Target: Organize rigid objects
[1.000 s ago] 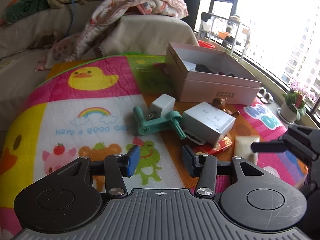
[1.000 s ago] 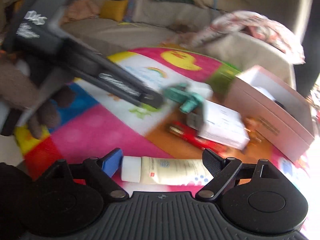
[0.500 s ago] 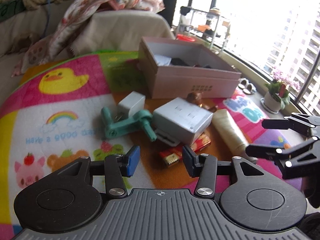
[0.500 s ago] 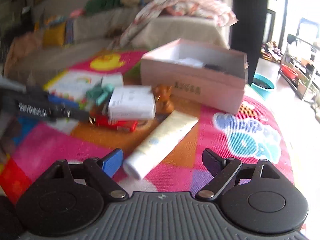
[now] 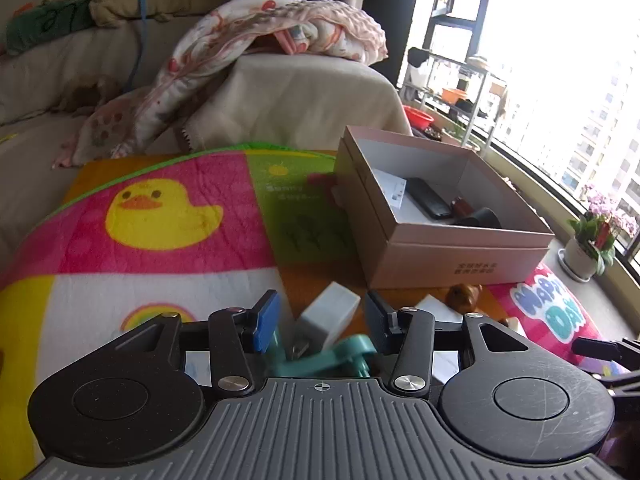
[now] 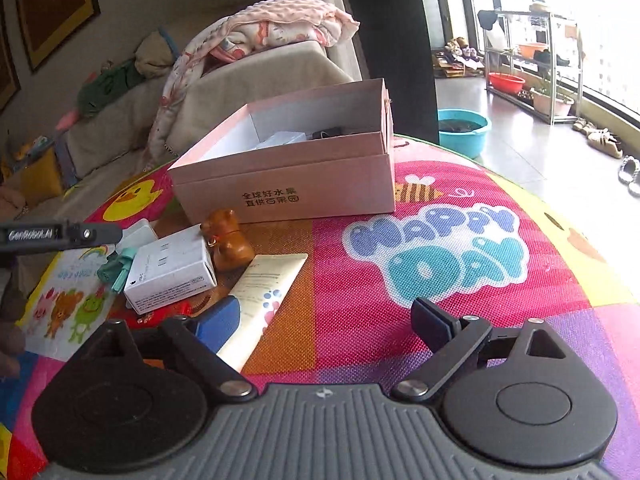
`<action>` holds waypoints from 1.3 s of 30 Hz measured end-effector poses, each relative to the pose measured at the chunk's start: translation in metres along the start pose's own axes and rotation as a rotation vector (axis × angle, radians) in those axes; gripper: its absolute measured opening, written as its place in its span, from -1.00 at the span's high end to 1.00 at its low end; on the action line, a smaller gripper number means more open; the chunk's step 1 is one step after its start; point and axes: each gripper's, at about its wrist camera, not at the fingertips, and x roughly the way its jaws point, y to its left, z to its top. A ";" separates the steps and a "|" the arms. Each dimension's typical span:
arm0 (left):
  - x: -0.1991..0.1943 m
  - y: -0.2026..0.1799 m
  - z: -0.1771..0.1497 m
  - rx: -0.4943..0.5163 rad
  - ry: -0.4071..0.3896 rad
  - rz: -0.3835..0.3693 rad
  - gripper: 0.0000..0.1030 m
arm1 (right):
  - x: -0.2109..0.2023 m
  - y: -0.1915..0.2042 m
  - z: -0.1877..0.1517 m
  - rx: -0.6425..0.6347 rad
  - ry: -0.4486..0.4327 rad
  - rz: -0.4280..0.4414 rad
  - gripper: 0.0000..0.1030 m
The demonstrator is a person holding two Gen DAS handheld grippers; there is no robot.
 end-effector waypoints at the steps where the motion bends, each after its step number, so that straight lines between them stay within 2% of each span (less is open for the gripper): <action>1: 0.005 0.000 0.002 0.006 0.007 0.006 0.01 | 0.001 0.001 0.000 -0.005 0.001 0.000 -0.88; 3: 0.011 0.000 0.003 -0.004 0.018 0.005 0.01 | 0.003 0.003 0.000 -0.011 0.006 -0.001 -0.91; 8: 0.014 -0.008 -0.013 0.028 0.056 -0.066 0.02 | 0.004 0.003 0.000 -0.008 0.006 0.001 -0.94; 12: 0.001 -0.010 -0.020 0.034 0.076 -0.155 0.02 | 0.004 0.003 0.000 -0.008 0.005 0.000 -0.95; 15: -0.023 -0.020 -0.023 0.091 0.032 -0.159 0.02 | 0.004 0.003 0.000 -0.009 0.005 0.000 -0.96; 19: -0.045 -0.047 -0.026 0.218 0.048 -0.336 0.01 | 0.004 0.003 0.000 -0.008 0.005 0.001 -0.96; 20: -0.046 -0.056 -0.030 0.255 0.056 -0.353 0.00 | 0.004 0.003 0.000 -0.008 0.006 0.001 -0.96; 22: -0.038 -0.073 -0.037 0.324 0.074 -0.333 -0.01 | 0.004 0.003 0.000 -0.007 0.005 0.002 -0.96; 25: -0.015 -0.086 -0.044 0.402 0.104 -0.202 -0.02 | 0.004 0.003 0.000 -0.007 0.005 0.002 -0.96; 26: -0.008 -0.085 -0.043 0.394 0.106 -0.161 -0.05 | 0.004 0.003 0.000 -0.007 0.005 0.001 -0.96; 28: 0.001 -0.074 -0.038 0.338 0.107 -0.124 -0.04 | 0.004 0.003 0.000 -0.007 0.005 0.002 -0.96; 30: 0.003 -0.064 -0.036 0.302 0.113 -0.101 0.05 | 0.004 0.002 0.000 -0.008 0.005 0.002 -0.96; 31: 0.002 -0.058 -0.035 0.286 0.131 -0.136 0.05 | 0.004 0.002 0.000 -0.008 0.005 0.002 -0.96; 34: 0.000 -0.045 -0.040 0.191 0.217 -0.342 0.03 | 0.005 0.002 0.000 -0.007 0.006 0.002 -0.97; 35: -0.002 -0.045 -0.044 0.184 0.228 -0.374 0.04 | 0.005 0.002 0.000 -0.008 0.006 0.003 -0.97; 39: -0.016 -0.054 -0.057 0.240 0.231 -0.381 0.03 | 0.005 0.003 0.000 -0.009 0.007 0.003 -0.98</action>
